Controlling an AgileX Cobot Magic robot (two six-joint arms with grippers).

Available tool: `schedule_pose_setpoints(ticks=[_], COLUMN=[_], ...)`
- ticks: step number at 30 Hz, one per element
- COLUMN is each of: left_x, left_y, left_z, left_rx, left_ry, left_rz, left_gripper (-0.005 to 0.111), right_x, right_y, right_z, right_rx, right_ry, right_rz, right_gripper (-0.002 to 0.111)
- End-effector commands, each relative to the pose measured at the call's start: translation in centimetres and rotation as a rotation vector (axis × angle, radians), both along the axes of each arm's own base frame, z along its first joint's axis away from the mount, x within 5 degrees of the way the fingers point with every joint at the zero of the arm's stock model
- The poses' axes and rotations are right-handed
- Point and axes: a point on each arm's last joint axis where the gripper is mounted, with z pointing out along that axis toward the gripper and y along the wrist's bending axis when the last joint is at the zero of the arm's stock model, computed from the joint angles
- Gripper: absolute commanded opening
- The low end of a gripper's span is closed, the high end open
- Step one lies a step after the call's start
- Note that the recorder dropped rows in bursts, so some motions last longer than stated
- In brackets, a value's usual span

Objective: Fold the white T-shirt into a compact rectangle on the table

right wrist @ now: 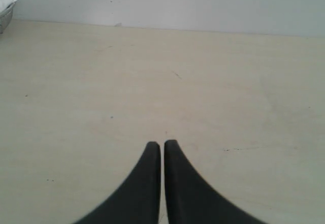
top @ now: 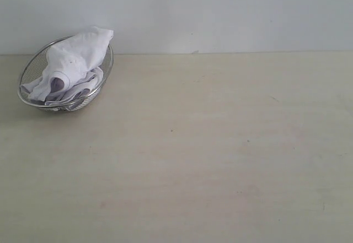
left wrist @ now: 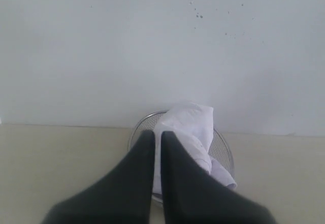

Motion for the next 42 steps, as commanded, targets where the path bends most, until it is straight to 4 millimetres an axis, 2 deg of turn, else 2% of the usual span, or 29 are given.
schedule_pose_setpoints(ticks=[1, 10, 15, 22, 29, 34, 38, 42], left_x=[1.5, 6.5, 9.6, 11.9, 13.5, 15.4, 17.8, 19.9], left_y=[0.2, 0.5, 0.8, 0.8, -0.2, -1.1, -1.4, -1.5], left_z=[-0.4, -0.1, -0.2, -0.1, -0.7, -1.2, -1.5, -1.9], left_rx=[-0.016, -0.030, -0.036, -0.076, 0.012, 0.025, 0.026, 0.032], left_ry=[0.066, 0.235, 0.307, 0.333, 0.339, 0.343, 0.367, 0.399], left_rz=[0.004, -0.002, -0.002, -0.001, -0.062, -0.092, -0.099, -0.106], left_gripper=[0.005, 0.005, 0.005, 0.005, 0.005, 0.005, 0.005, 0.005], right_x=[0.2, 0.1, -0.2, -0.2, -0.2, 0.1, 1.5, 4.7], right_y=[-0.1, -0.2, -0.2, -0.2, -0.2, -0.1, 0.0, 0.1], right_z=[1.1, 4.2, 5.2, 5.3, 5.3, 5.3, 7.4, 8.7], right_rx=[-0.014, -0.010, 0.018, 0.206, 0.207, 0.205, 0.193, 0.132], right_ry=[-0.122, -0.469, -0.586, -0.586, -0.588, -0.531, -0.414, -0.273], right_rz=[-0.002, -0.019, -0.024, -0.018, -0.018, -0.012, -0.012, -0.009], right_gripper=[0.000, 0.000, 0.000, 0.000, 0.000, 0.000, 0.000, 0.000])
